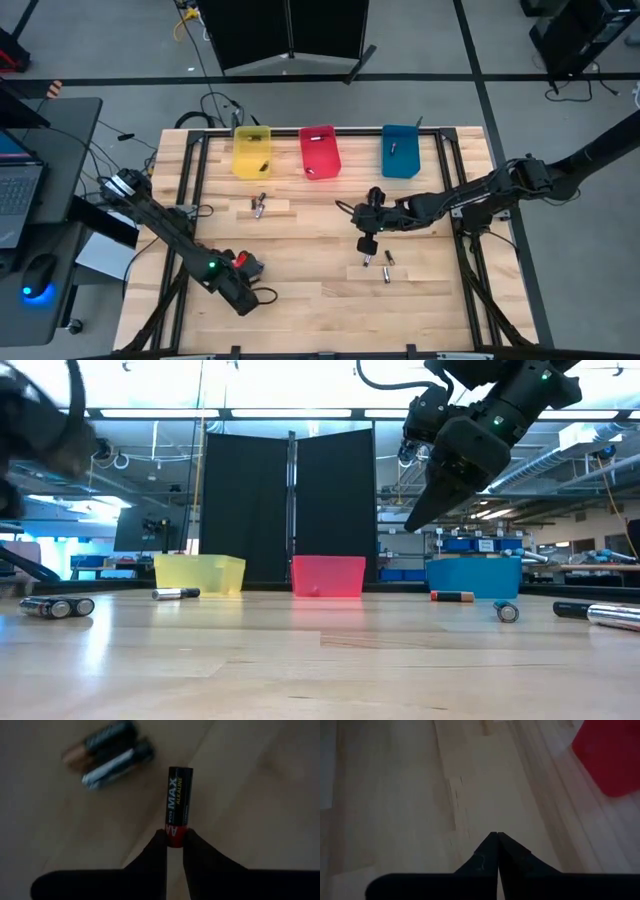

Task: Sort batteries
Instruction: Put the bottom orange battery into the blue bin

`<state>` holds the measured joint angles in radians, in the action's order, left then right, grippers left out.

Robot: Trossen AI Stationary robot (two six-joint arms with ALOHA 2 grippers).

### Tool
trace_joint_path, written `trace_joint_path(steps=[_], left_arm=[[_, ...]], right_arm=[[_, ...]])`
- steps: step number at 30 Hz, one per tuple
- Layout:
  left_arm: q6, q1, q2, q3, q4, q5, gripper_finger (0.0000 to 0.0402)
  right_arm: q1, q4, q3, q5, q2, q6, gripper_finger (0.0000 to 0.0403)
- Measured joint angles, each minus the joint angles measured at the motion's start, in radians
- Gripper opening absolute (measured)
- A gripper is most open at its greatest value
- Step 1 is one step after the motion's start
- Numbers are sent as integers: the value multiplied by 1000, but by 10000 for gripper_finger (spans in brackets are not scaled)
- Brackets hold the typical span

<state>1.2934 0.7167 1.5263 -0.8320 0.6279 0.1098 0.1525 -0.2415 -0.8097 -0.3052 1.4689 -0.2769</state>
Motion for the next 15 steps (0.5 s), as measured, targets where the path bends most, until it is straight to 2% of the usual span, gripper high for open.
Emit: trace_joint_path(steps=[4,9,13,15], left_arm=[[-29,-21,-45,-8,2,70,40],[-170,-101,-100,30,-29,117,40],[-376,-229,-135,96,-207,132,40],[-502,-306,-138,133,-375,114,40]], right_arm=[[23,0,0,0,0,0,14],[45,35,16,0,0,22,18],[32,163,97,25,0,49,8],[18,258,151,44,0,45,7]])
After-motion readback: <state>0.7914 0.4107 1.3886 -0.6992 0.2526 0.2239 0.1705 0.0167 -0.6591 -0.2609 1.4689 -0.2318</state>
